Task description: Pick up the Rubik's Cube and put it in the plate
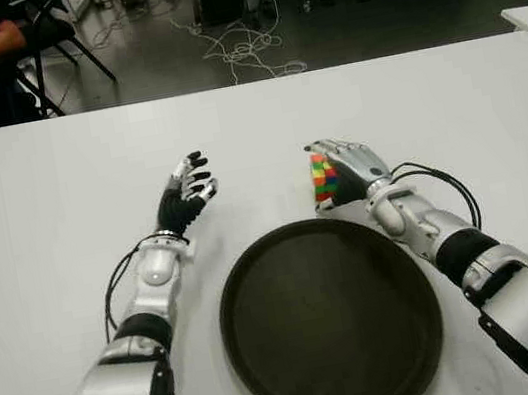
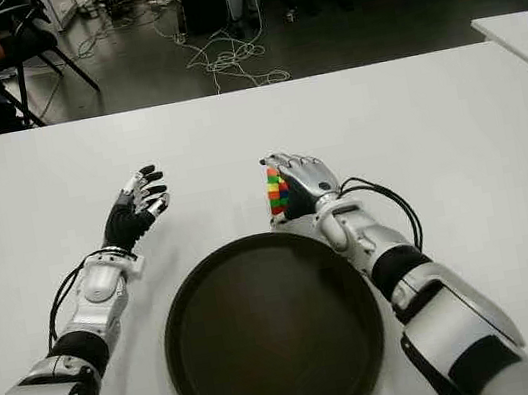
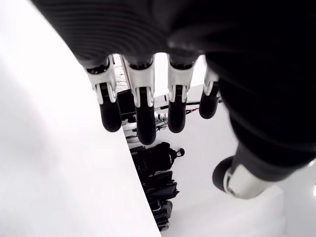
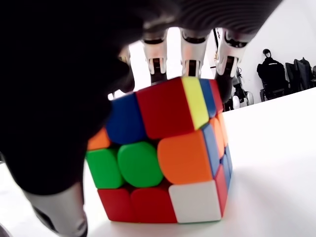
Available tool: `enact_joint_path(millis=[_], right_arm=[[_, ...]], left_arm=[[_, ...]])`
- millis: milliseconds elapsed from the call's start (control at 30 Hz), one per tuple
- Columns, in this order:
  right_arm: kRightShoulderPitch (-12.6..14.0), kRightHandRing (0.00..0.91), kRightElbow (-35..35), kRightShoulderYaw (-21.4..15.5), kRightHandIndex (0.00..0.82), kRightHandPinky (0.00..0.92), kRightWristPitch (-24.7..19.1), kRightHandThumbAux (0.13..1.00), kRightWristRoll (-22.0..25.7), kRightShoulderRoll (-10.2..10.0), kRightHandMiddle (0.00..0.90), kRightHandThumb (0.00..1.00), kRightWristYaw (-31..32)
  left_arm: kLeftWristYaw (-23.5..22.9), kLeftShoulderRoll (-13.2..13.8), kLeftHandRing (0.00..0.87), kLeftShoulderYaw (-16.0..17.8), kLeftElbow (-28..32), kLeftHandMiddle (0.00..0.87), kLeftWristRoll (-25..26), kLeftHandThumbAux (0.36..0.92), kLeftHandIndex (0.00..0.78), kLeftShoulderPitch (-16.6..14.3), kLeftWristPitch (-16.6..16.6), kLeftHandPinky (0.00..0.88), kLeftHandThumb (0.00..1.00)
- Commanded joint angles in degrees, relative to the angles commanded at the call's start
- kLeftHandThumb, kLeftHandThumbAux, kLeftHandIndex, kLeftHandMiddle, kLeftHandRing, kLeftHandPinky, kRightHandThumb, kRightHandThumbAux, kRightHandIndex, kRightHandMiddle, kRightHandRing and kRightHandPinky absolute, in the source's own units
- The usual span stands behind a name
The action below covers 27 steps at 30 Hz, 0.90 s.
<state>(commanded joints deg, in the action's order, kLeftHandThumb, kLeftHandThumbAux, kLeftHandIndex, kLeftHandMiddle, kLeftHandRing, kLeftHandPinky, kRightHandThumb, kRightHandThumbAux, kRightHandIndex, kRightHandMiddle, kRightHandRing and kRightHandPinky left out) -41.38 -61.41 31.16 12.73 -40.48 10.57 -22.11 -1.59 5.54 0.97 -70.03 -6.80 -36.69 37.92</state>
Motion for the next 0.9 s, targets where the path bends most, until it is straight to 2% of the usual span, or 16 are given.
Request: enact_joint_path(millis=[267,433,700,833,900], right_arm=[[-0.62,0.215,-2.52,-1.47,0.131,0.243,-0.07,0.767,1.4,-0.64,0.179,0.0,-1.19],[-2.24,0.226,-7.24,-3.38,0.155,0.233,0.72,0.752,3.04,-0.56,0.201,0.0,-1.21],[-2.98,0.224,-10.33,-5.63,0.187,0.217,1.52,0.748,5.07,-0.92,0.212,0.0,-0.94],[-3.01,0.263,-10.71,-6.67,0.239,0.241,2.64,0.745,6.17,-1.13,0.257,0.0,-1.07],[-3.0,0.257,-10.82,-7.04,0.238,0.21,3.2,0.738,6.61,-1.09,0.254,0.0,-0.8]], left_arm=[[0.09,0.3,0.171,-0.13,-0.1,0.158,-0.21,0.657,0.11,0.15,0.43,0.165,0.018],[-0.2,0.38,0.159,-0.02,-0.21,0.151,-0.05,0.636,0.111,0.23,0.41,0.155,0.021],[-1.48,0.3,0.17,0.49,-0.09,0.163,0.73,0.677,0.122,0.4,0.64,0.157,0.042],[-1.92,0.25,0.171,0.57,0.06,0.168,1.01,0.685,0.119,0.5,0.73,0.152,0.045],[-1.98,0.22,0.172,0.57,0.13,0.17,1.05,0.692,0.119,0.53,0.8,0.158,0.041]])
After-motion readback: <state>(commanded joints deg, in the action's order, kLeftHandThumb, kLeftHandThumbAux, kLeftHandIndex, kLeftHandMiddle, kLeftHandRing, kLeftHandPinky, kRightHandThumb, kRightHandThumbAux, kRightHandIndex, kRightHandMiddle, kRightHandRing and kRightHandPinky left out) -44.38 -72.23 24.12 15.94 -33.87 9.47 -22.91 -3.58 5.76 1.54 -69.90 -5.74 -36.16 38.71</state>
